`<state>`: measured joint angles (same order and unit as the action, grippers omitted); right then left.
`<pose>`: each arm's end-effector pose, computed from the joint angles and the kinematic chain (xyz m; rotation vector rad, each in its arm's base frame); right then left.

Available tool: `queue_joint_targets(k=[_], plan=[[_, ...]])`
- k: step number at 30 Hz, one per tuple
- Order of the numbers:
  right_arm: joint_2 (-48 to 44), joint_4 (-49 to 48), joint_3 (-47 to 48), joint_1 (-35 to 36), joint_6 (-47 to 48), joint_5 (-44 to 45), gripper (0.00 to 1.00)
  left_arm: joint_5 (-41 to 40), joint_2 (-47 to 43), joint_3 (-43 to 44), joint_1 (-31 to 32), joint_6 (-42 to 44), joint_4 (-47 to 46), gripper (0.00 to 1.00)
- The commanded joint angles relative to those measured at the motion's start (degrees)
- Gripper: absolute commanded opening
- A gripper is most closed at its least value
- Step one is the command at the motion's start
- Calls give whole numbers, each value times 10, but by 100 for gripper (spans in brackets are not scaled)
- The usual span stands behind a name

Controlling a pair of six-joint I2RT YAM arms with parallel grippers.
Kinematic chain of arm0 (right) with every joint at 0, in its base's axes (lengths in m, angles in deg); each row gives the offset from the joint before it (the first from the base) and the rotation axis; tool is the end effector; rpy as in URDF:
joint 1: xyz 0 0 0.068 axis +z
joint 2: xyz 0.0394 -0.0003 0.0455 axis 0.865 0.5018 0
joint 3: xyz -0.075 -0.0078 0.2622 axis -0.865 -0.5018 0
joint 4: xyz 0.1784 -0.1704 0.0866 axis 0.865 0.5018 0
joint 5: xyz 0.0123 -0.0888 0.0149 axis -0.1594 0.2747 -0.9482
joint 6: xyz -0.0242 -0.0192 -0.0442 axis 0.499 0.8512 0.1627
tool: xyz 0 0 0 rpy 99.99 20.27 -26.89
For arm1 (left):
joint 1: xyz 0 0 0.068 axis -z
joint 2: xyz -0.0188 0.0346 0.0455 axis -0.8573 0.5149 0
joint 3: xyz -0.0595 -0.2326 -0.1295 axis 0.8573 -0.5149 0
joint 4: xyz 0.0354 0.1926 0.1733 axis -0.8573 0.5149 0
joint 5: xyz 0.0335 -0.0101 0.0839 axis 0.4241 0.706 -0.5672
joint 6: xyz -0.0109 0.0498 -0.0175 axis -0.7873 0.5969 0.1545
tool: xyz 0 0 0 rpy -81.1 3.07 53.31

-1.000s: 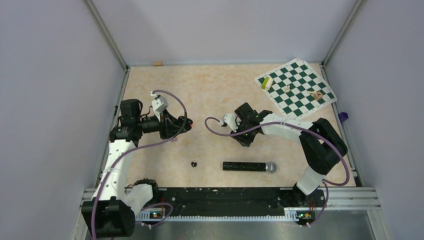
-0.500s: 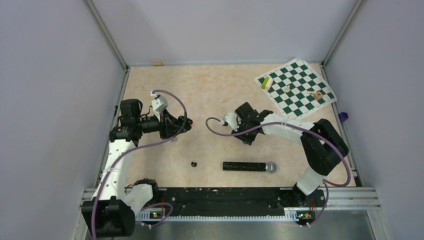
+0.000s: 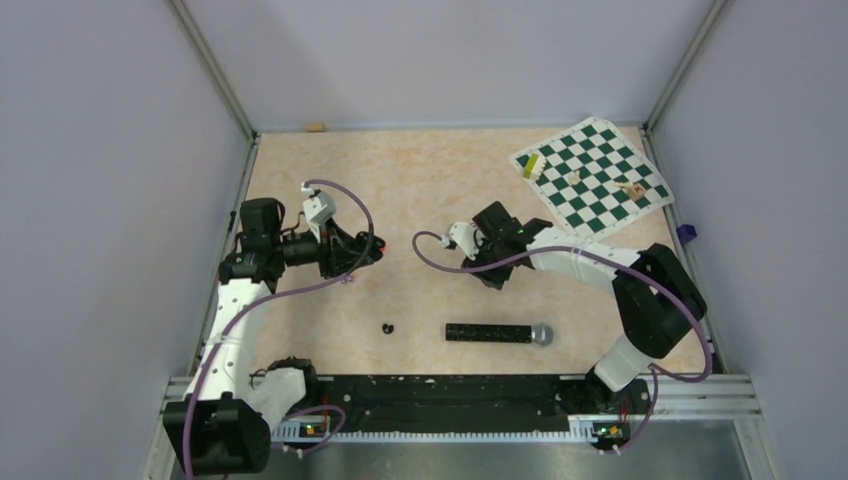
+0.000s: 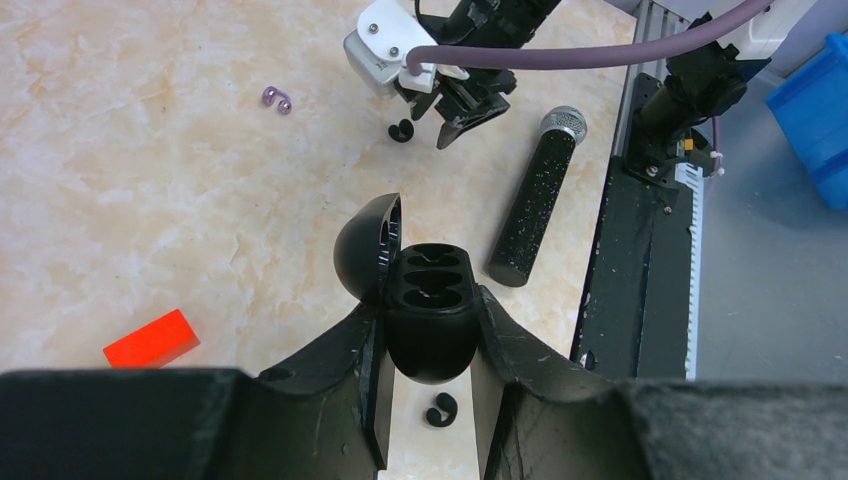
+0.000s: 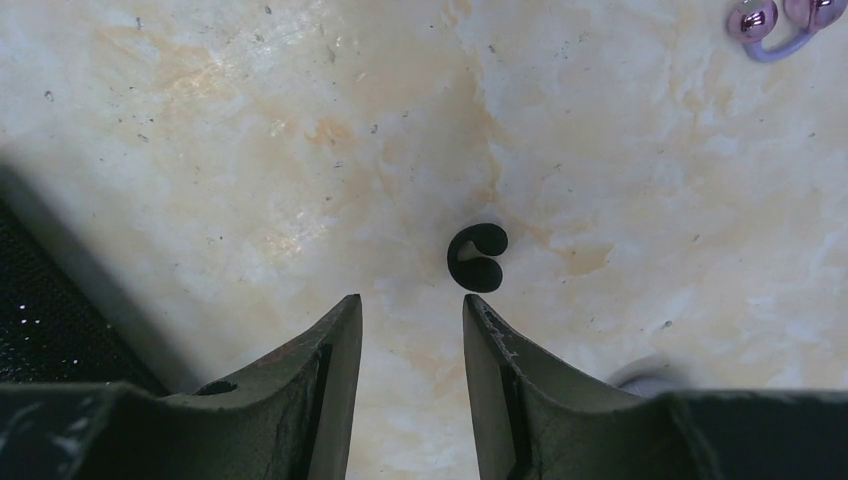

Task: Insert the wireless bluetooth earbuds into the charging case
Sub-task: Pick up the earbud from the center of the board.

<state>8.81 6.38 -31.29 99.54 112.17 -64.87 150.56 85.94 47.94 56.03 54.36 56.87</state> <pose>0.2386 0.2025 0.1918 -1.5089 2.2538 0.2019 0.1932 -0.0236 0.3033 0.9120 1.6822 -1.0813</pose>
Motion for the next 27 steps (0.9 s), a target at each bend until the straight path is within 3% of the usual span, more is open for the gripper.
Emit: queue_joint_targets(k=[1, 27], plan=[[19, -11, 28, 5, -12, 21, 42, 25, -1, -3, -5, -1, -17, 0], [39, -38, 15, 6, -8, 24, 42, 28, -1, -2, -9, 1, -17, 0]])
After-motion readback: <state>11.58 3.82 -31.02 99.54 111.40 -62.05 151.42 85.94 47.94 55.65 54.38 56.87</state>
